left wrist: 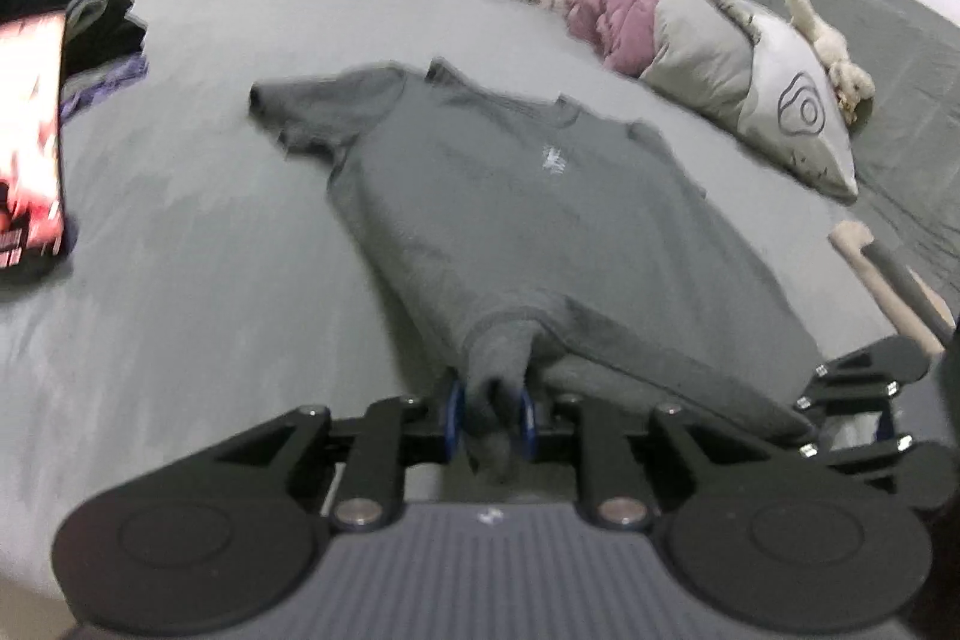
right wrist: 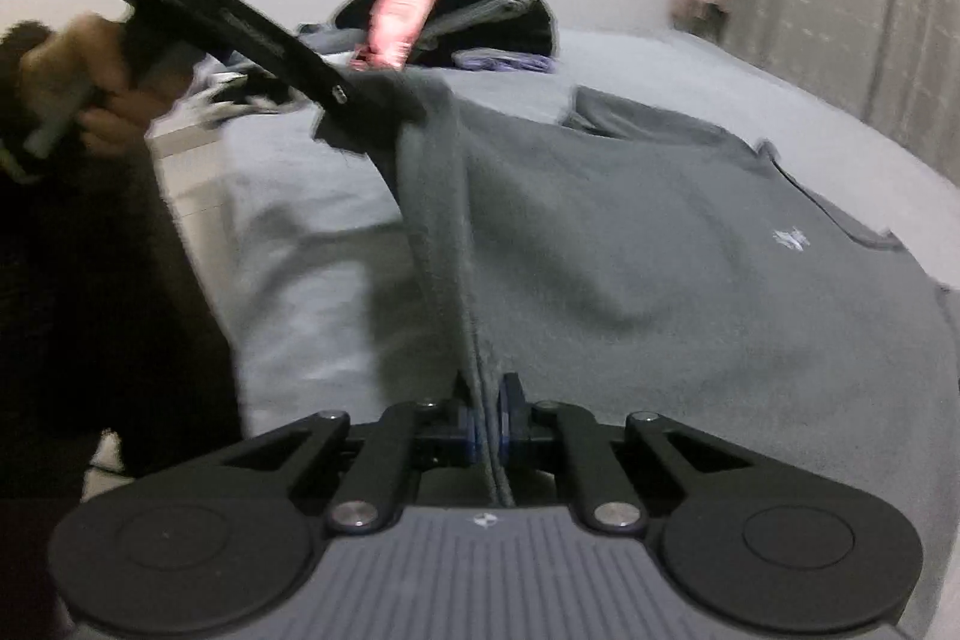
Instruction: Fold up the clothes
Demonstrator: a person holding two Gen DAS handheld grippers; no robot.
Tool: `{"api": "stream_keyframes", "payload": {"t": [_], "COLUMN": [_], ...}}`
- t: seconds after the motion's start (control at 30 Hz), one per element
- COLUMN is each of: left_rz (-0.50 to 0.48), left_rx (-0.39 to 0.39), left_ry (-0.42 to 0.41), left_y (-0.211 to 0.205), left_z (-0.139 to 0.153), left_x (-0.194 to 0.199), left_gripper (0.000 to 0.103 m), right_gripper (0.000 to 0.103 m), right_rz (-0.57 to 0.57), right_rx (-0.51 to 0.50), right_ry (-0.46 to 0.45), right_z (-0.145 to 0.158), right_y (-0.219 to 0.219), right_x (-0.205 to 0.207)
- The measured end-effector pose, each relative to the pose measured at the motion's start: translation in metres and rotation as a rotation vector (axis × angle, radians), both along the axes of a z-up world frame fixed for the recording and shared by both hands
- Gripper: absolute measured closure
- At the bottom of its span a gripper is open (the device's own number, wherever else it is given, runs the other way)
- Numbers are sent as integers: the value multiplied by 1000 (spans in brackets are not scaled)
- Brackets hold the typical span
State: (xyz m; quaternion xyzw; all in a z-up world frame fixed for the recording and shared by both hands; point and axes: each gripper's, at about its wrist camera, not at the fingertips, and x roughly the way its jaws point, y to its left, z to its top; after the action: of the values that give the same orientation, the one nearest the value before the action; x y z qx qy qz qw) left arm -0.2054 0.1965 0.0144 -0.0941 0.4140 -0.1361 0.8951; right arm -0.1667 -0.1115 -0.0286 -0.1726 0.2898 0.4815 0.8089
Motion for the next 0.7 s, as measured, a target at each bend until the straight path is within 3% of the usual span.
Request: {"api": "stream_keyframes", "payload": {"t": [0.2, 0.27, 0.33, 0.37, 0.47, 0.7], "left_rz": [-3, 8, 18, 25, 53, 129], "left_rx": [38, 37, 17, 3, -12, 1], "left_ry": [112, 114, 109, 107, 112, 160], "left_y": [11, 13, 15, 16, 17, 3], "left_z": [-15, -15, -13, -12, -10, -18], "left_x": [-6, -4, 3, 8, 32, 108], "left_gripper": [64, 46, 31, 28, 27, 25], "right_gripper": [96, 96, 93, 89, 72, 65], "right_rz": [112, 142, 94, 75, -58, -367], "right_rx": [-66, -83, -41, -24, 62, 86], "right_ry": [66, 81, 74, 75, 70, 82], "right_z": [-6, -8, -1, 2, 14, 22], "right_y": [5, 6, -3, -6, -26, -57], "right_x": [-18, -20, -14, -11, 8, 56]}}
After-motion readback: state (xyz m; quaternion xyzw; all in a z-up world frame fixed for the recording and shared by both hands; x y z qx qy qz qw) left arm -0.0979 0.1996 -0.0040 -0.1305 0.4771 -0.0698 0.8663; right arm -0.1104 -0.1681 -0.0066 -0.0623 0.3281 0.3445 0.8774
